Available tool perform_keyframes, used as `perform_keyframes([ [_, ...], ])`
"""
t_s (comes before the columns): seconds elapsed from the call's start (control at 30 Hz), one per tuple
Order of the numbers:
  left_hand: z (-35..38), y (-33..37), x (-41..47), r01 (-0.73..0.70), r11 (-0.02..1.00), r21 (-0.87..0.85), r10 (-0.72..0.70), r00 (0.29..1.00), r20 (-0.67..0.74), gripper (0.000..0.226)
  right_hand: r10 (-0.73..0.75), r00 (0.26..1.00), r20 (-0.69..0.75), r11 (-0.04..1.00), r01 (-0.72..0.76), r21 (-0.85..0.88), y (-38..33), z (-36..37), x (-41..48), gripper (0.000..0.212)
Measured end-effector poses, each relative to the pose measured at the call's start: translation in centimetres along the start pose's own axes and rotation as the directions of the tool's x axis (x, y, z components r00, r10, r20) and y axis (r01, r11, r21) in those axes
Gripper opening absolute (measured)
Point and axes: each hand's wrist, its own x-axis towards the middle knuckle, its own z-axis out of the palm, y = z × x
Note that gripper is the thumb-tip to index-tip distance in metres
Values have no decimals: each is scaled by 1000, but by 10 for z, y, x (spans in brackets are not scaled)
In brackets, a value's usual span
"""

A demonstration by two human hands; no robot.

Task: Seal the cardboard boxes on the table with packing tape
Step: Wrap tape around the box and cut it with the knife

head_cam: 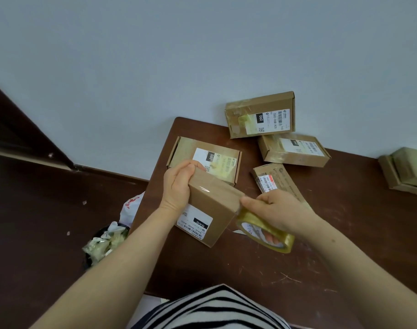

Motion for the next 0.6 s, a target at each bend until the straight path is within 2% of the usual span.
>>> perform_keyframes([
  [0.1,-9,11,1,116,990,86,-127,983,130,31,-1,1000,-23,994,4,106,7,3,5,59],
  [0.17,-22,28,16,203,921,333,-292,925,242,32,-13,999,-31,989,17,147,8,3,7,58],
  [0.23,-21,46,33,78,736,672,-339,902,266,45,-57,998,6,981,55,187,8,3,8,56],
  [0.3,2,58,32,-113,497,860,-252,930,268,49,-86,996,29,973,78,217,7,6,9,54],
  [0.37,25,59,16,-284,210,936,-220,919,328,63,-95,995,19,972,88,220,5,10,9,55],
  [0.4,31,57,11,-346,107,932,-241,900,362,73,-98,995,15,972,92,218,5,11,9,55],
  [0.43,32,55,12,-367,51,929,-282,887,366,74,-101,995,10,970,97,221,4,12,10,55],
  [0.5,38,55,16,-365,67,928,-342,866,365,59,-103,995,3,969,100,225,5,12,11,54],
  [0.57,53,53,11,-385,170,907,-304,855,420,48,-113,994,6,968,109,227,7,12,12,53],
  [0.6,62,53,6,-405,214,889,-290,843,453,50,-117,993,2,968,113,222,8,12,12,51],
])
